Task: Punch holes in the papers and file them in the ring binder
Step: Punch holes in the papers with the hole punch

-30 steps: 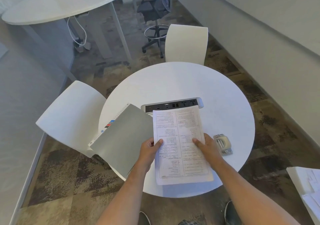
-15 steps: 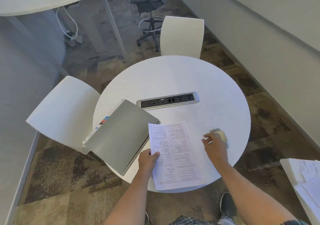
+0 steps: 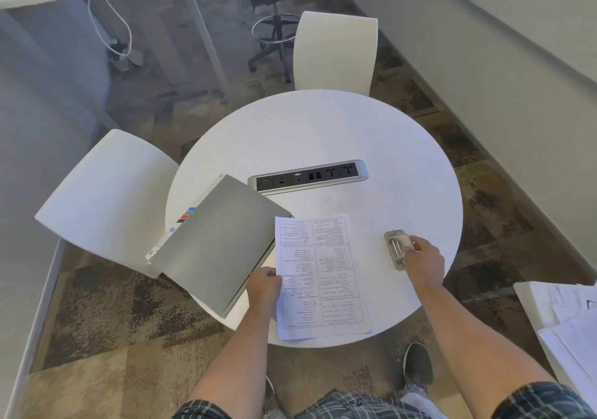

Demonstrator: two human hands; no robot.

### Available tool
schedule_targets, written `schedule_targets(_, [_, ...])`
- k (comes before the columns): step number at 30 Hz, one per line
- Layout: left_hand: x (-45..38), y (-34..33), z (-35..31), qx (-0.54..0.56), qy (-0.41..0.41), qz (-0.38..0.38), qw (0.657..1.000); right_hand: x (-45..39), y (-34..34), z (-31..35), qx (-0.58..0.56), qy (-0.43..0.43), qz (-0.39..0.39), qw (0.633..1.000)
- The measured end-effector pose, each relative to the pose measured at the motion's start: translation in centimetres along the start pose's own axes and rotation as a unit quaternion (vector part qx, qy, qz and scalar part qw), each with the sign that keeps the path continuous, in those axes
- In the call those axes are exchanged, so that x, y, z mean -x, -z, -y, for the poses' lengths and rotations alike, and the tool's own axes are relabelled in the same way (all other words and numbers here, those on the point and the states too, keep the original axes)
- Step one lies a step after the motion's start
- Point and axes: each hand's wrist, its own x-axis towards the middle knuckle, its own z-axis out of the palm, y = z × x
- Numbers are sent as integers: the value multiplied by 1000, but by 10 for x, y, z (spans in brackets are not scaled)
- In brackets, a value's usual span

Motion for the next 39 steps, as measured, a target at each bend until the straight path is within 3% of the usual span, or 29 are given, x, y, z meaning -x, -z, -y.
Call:
schedule_targets(13, [4, -12, 1, 105, 56, 14, 993, 15, -12, 6, -22, -5, 105, 994])
schedule_targets(39, [6, -25, -13, 154, 99, 11, 983, 21, -14, 7, -53, -10, 145, 988])
